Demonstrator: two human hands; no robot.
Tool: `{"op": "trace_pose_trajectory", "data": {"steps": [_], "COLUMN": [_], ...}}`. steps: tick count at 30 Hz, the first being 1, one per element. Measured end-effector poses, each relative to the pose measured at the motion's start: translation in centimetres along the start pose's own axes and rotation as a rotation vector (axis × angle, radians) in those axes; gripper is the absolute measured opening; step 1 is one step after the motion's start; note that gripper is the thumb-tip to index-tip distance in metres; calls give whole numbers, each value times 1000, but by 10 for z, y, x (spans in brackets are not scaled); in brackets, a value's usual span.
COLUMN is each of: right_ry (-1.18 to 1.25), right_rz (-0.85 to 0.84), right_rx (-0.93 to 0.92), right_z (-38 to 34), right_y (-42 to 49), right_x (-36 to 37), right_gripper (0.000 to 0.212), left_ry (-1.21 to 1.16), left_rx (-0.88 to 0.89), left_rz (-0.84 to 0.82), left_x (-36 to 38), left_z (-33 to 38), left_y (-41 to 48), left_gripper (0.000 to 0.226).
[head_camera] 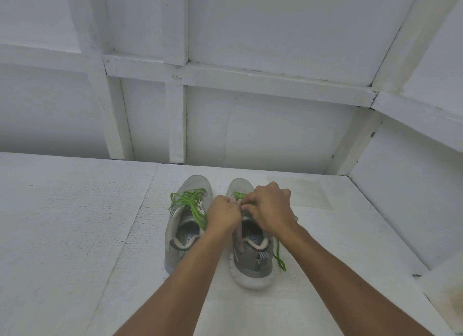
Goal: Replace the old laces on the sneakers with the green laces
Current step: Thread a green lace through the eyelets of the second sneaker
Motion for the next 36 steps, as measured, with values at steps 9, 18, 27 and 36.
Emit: {"op": "trace_pose_trajectory", "data": {"steps": [9,18,27,36], "right_ry": [173,569,636,669], "right_rz": [103,74,48,75], "right_rx": [102,332,354,399], "right_z": [22,37,29,25], "right_y": [-25,-48,-52,-52], "right_x": [10,16,14,16], "right_gripper": [39,32,23,22], "left_ry": [-603,-840,967,897], "left_rx": [133,324,162,187], "left_rz": [253,88,-332,-213], "left_x": [-37,-123,-55,-95], "left_z": [43,107,44,86], "left_y": [-5,16,13,9], "left_gripper": [19,24,20,20]}}
Point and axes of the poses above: each hand's wrist, its own y-axis towards the middle knuckle, its own x-axis out of the palm, z = x × y, the point moved 1 cm from there along y, towards the middle knuckle, and after that the axes turned 5 degrees about -z, right-handed, at the moved point
